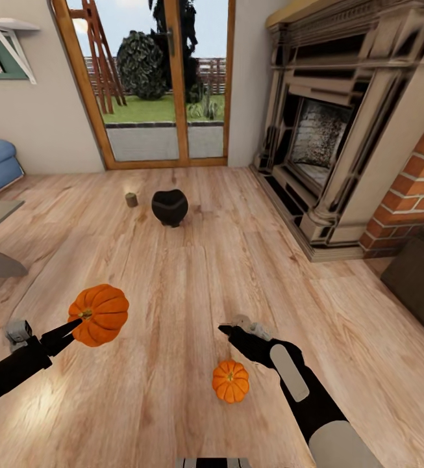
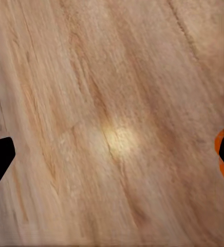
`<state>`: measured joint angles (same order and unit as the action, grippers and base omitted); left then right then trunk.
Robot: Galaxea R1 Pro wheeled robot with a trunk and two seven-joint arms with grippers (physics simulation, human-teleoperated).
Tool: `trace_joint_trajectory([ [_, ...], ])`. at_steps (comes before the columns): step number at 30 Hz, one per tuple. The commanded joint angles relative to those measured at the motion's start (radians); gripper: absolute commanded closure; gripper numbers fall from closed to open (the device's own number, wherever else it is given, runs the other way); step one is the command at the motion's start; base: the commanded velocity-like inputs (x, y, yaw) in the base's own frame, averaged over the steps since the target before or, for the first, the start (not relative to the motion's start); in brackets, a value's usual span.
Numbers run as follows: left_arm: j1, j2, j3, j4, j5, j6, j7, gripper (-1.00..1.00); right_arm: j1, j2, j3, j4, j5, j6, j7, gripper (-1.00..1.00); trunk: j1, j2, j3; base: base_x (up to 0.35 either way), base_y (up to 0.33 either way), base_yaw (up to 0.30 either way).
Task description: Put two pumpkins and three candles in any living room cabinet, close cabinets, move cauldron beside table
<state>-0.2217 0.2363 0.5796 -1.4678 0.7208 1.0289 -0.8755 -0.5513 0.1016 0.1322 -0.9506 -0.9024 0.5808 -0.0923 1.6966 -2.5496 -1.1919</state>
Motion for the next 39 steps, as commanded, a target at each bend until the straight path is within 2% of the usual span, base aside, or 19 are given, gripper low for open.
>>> trace_joint_trajectory([
  [1,-0.001,0.000,0.001,0.000,-0.001,0.003,-0.004,1.00,0.004,-0.004,-0.006,0.000,-0.010,0.006,-0.009,-1.00,0.000,-0.001,-0.005,0.000,0.000,0.000],
  [3,-0.001,0.000,-0.002,0.000,-0.001,0.003,-0.004,1.00,0.011,-0.017,-0.049,0.001,-0.010,0.009,-0.009,-1.00,0.001,-0.001,-0.013,0.000,0.000,0.000],
  [4,-0.001,-0.002,-0.005,0.000,-0.001,0.003,-0.004,1.00,0.014,-0.028,-0.101,0.001,-0.011,0.012,-0.006,-1.00,0.002,-0.001,-0.016,0.000,0.000,0.000],
  [5,-0.001,-0.002,-0.006,0.000,-0.001,0.003,-0.004,1.00,0.016,-0.035,-0.134,0.001,-0.011,0.016,-0.005,-1.00,0.002,-0.002,-0.020,0.000,0.000,0.000],
  [8,-0.001,-0.003,-0.007,0.000,-0.001,0.002,-0.004,1.00,0.017,-0.045,-0.195,0.001,-0.010,0.045,-0.001,-1.00,0.003,-0.002,-0.032,0.000,0.000,0.000],
  [12,-0.001,-0.002,-0.007,0.000,-0.001,0.002,-0.004,1.00,0.016,-0.049,-0.212,0.001,-0.010,0.056,0.012,-1.00,0.005,-0.003,-0.047,0.000,0.000,0.000],
  [17,-0.001,-0.002,-0.008,0.000,-0.001,0.003,-0.004,1.00,0.015,-0.109,-0.257,0.008,-0.011,0.059,0.101,-1.00,0.007,-0.004,-0.067,0.000,0.000,0.000],
  [22,-0.001,-0.003,-0.010,0.000,-0.001,0.003,-0.004,1.00,0.014,-0.121,-0.268,0.013,-0.008,0.057,0.153,-1.00,0.010,-0.006,-0.086,0.000,0.000,0.000],
  [35,-0.001,-0.001,-0.010,0.000,-0.001,0.003,-0.005,1.00,0.014,-0.119,-0.261,0.030,0.002,0.049,0.154,-1.00,0.015,-0.009,-0.136,0.000,0.000,0.000],
  [39,-0.001,0.000,-0.008,-0.001,-0.001,0.003,-0.005,1.00,0.014,-0.116,-0.262,0.074,0.002,0.033,0.149,-1.00,0.017,-0.010,-0.152,0.000,0.000,0.000],
])
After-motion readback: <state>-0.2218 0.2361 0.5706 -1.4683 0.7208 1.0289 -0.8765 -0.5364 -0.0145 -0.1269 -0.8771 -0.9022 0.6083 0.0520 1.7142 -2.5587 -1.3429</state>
